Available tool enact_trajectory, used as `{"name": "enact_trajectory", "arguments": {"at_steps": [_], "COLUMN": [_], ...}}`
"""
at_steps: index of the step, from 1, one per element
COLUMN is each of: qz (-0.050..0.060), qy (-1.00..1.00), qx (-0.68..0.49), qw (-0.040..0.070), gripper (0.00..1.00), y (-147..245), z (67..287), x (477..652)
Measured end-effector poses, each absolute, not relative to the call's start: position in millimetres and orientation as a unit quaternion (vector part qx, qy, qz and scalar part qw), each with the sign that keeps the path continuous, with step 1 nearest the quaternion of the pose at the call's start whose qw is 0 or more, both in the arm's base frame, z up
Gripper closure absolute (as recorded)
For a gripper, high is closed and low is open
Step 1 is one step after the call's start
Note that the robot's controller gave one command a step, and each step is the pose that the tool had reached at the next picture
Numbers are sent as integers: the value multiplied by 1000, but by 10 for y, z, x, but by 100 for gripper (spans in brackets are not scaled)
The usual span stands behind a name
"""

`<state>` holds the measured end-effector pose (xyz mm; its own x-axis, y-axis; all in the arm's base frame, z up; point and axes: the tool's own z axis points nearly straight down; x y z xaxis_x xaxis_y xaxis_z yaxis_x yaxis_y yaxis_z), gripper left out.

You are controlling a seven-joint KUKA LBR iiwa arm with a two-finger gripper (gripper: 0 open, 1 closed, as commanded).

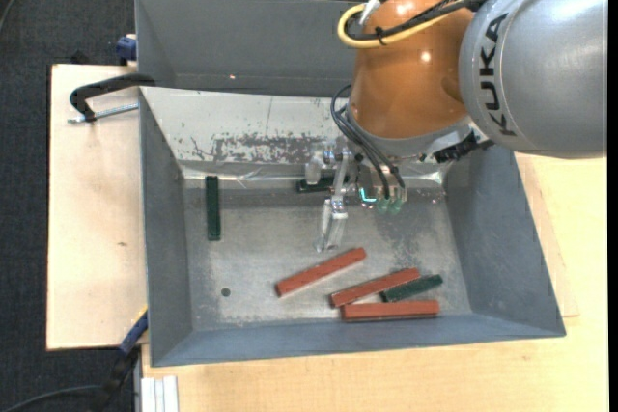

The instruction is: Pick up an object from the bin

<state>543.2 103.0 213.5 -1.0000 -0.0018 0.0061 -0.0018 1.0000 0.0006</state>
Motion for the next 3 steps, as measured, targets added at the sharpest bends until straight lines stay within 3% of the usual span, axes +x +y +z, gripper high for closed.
{"name": "enact_trajectory", "arguments": {"at_steps": [1,2,3], "qz": [0,0,-1], "qy": [-1000,-985,-986], "qx": [31,170,170], "qw": [3,-3,-2], "gripper": [0,0,100], "y": [593,336,337], "z": [663,711,709], "x": [5195,5252,5249]}}
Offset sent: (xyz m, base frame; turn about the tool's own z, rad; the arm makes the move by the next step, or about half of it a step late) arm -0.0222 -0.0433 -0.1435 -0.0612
